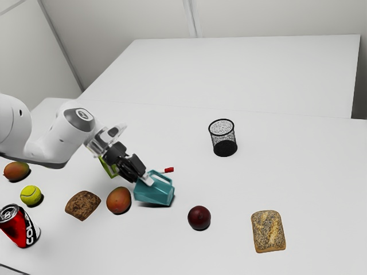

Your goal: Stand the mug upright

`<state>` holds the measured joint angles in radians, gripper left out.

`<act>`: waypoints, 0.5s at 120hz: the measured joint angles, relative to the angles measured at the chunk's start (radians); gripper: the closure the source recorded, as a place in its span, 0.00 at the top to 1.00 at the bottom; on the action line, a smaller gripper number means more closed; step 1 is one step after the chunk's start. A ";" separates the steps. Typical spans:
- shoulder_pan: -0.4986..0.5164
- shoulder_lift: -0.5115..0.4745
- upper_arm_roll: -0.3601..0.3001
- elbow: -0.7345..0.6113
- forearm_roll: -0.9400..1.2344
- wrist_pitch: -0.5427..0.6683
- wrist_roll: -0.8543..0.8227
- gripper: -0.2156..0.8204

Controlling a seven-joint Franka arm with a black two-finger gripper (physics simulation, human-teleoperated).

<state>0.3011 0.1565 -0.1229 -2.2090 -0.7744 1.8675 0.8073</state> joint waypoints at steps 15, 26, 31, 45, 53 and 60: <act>-0.002 -0.005 -0.001 0.000 -0.002 -0.012 0.006 0.20; -0.003 -0.013 -0.008 0.002 -0.001 -0.015 0.008 0.14; -0.005 -0.017 -0.010 0.003 0.000 -0.016 0.009 0.12; -0.006 -0.021 -0.021 0.004 0.001 -0.015 0.010 0.08; -0.006 -0.025 -0.023 0.004 0.002 -0.014 0.010 0.07; -0.004 -0.035 -0.032 0.004 0.005 -0.012 0.010 0.06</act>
<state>0.2970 0.1220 -0.1547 -2.2047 -0.7694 1.8559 0.8170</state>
